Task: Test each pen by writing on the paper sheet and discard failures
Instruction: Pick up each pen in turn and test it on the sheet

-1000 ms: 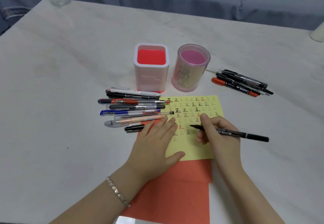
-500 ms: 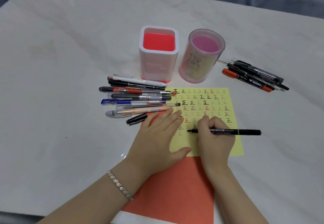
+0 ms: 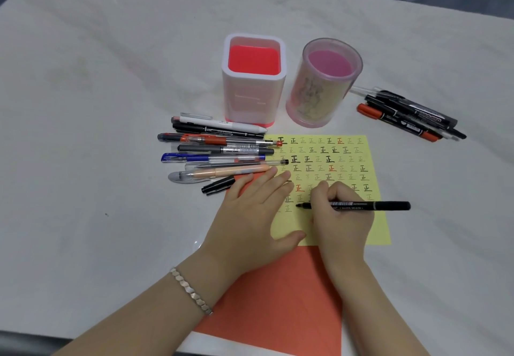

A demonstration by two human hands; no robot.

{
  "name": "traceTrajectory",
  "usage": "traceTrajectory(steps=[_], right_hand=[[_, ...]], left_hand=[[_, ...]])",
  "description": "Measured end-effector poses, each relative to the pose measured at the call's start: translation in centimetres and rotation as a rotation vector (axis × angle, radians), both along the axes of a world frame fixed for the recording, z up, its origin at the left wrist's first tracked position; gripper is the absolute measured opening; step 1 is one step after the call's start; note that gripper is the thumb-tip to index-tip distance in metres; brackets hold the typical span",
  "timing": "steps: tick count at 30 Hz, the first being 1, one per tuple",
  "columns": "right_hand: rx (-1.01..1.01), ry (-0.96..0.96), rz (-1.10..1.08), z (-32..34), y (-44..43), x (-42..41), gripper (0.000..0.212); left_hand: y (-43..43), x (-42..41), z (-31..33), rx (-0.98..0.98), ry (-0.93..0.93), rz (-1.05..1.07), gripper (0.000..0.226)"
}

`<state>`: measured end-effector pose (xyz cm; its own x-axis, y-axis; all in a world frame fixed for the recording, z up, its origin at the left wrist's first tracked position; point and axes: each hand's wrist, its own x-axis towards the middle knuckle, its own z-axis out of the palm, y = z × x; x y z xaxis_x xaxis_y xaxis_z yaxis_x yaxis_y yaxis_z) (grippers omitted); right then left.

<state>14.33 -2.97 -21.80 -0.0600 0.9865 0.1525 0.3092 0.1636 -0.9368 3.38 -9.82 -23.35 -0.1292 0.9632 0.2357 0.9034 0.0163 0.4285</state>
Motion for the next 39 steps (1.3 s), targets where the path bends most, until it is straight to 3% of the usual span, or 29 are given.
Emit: traceTrajectory(steps=[39], right_hand=[[-0.029,0.013,-0.009,0.25,0.01,0.19,0.037]], left_hand=[[0.04,0.01,0.01,0.012,0.006,0.000,0.068]])
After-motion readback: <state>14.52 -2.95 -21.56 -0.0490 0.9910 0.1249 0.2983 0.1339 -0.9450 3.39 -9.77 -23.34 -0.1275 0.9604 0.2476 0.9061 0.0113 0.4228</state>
